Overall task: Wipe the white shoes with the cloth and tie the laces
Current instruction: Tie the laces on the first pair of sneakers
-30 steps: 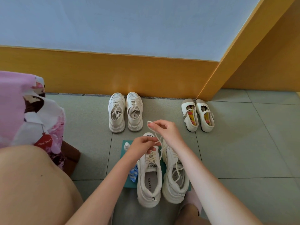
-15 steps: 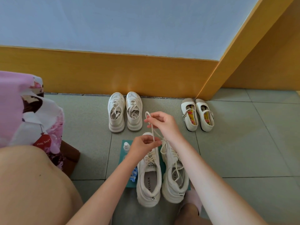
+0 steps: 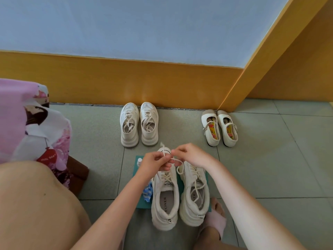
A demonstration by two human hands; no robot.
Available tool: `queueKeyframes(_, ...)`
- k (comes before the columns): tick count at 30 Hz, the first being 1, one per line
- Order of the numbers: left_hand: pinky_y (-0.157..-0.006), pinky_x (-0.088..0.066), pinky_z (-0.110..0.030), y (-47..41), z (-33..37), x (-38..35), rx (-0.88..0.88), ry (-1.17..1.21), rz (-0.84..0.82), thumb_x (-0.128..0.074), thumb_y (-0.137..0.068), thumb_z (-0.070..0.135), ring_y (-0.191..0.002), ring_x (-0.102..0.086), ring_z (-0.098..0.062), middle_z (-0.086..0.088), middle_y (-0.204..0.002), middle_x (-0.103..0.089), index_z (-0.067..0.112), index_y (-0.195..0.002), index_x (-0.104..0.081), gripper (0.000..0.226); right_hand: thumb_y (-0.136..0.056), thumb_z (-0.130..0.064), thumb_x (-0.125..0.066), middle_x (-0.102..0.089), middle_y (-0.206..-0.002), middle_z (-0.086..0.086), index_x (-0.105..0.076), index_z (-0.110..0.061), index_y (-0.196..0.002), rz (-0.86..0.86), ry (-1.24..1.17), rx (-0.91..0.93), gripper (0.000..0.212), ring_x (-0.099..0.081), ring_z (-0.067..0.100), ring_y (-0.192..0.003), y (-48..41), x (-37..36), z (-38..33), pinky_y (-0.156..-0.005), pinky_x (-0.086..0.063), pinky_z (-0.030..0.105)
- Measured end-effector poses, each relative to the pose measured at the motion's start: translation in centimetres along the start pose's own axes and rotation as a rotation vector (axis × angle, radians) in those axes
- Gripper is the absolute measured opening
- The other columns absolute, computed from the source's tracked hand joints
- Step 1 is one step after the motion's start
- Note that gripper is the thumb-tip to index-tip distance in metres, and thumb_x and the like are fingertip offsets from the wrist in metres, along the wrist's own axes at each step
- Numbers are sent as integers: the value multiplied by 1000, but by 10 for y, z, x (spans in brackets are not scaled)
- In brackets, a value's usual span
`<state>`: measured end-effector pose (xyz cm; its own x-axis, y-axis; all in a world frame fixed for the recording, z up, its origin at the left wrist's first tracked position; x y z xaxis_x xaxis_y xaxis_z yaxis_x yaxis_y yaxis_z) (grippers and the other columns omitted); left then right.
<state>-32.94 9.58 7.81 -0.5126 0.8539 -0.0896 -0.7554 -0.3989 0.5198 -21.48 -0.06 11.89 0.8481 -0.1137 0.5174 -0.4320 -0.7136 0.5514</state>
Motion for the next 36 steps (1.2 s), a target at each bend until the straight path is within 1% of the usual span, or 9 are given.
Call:
queueKeyframes(6, -47, -43, -10, 2, 5, 4, -65, -416, 106, -59, -91, 18, -41, -52, 3, 0, -63, -60, 7, -85, -68, 16, -88, -31, -65, -59, -70, -10, -66, -22, -85, 134, -164, 29, 9, -53, 2, -61, 14, 0, 14, -54, -40, 16)
queueKeyframes(10, -53, -49, -16, 4, 2, 5, 22, -236, 47, -55, -93, 19, -47, -56, -5, -4, -66, -63, 7, -88, -68, 19, -85, -31, -68, -58, -63, -8, -69, -22, -84, 186, -234, 94, 9, -48, -3, -51, 23, -5, 9, -48, -36, 11)
queueKeyframes(15, -60, -51, -14, 6, 0, 9, 73, -87, -11, -67, -84, 16, -62, -58, -6, -4, -79, -70, 3, -95, -71, 17, -85, -27, -68, -72, -90, 2, -74, -20, -94, -142, -104, 66, 12, -65, 9, -79, 28, -27, 18, -76, -51, 24)
queueKeyframes(17, -57, -47, -12, 7, 1, 9, 44, -157, -11, -71, -81, 11, -58, -56, -5, -2, -71, -67, 6, -91, -72, 11, -90, -29, -61, -73, -91, -1, -73, -20, -97, -64, -127, 62, 16, -66, 10, -84, 24, -26, 24, -83, -52, 28)
queueKeyframes(20, -58, -48, -14, 6, 3, 9, -59, -358, 34, -71, -80, 7, -59, -62, -7, -3, -77, -68, 16, -87, -68, 12, -95, -10, -49, -69, -99, 3, -64, -21, -106, 148, -347, 32, 21, -64, 13, -83, 17, -21, 32, -79, -54, 32)
queueKeyframes(24, -69, -55, -25, 7, 5, 7, -210, -590, 109, -71, -79, 11, -68, -68, -8, 4, -77, -70, 25, -85, -67, 15, -92, 4, -47, -67, -113, 3, -61, -13, -120, 32, -508, 43, 35, -65, 12, -95, 8, -33, 33, -74, -53, 21)
queueKeyframes(28, -72, -55, -23, 10, 3, 7, -187, -423, 166, -72, -77, 9, -74, -69, -11, 1, -76, -72, 25, -74, -69, 16, -94, 0, -49, -69, -102, 2, -59, -18, -119, -26, -581, 33, 33, -67, 10, -90, 2, -41, 29, -78, -54, 22)
queueKeyframes(33, -80, -56, -30, 11, -3, 8, -160, -212, 133, -74, -75, 6, -82, -70, -18, -2, -81, -74, 19, -80, -72, 14, -89, -12, -62, -70, -107, 4, -66, -19, -109, -18, -568, 20, 22, -64, 13, -100, -2, -37, 33, -90, -49, 27)
queueKeyframes(36, -77, -55, -25, 13, -4, 6, -147, -117, 114, -73, -76, 3, -81, -70, -16, -4, -83, -74, 15, -83, -72, 15, -87, -19, -65, -71, -91, -5, -70, -18, -100, -60, -584, 21, 14, -62, 6, -86, -2, -33, 34, -82, -46, 21)
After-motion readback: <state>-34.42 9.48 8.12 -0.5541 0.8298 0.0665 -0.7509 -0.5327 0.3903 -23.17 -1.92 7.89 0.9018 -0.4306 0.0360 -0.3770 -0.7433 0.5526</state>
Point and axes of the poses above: each hand's wrist, its own y-axis away from the middle knuckle, its own x-axis out of the back of the hand, z = x × y, the point moved 3 cm from there along -y, towards the middle knuckle
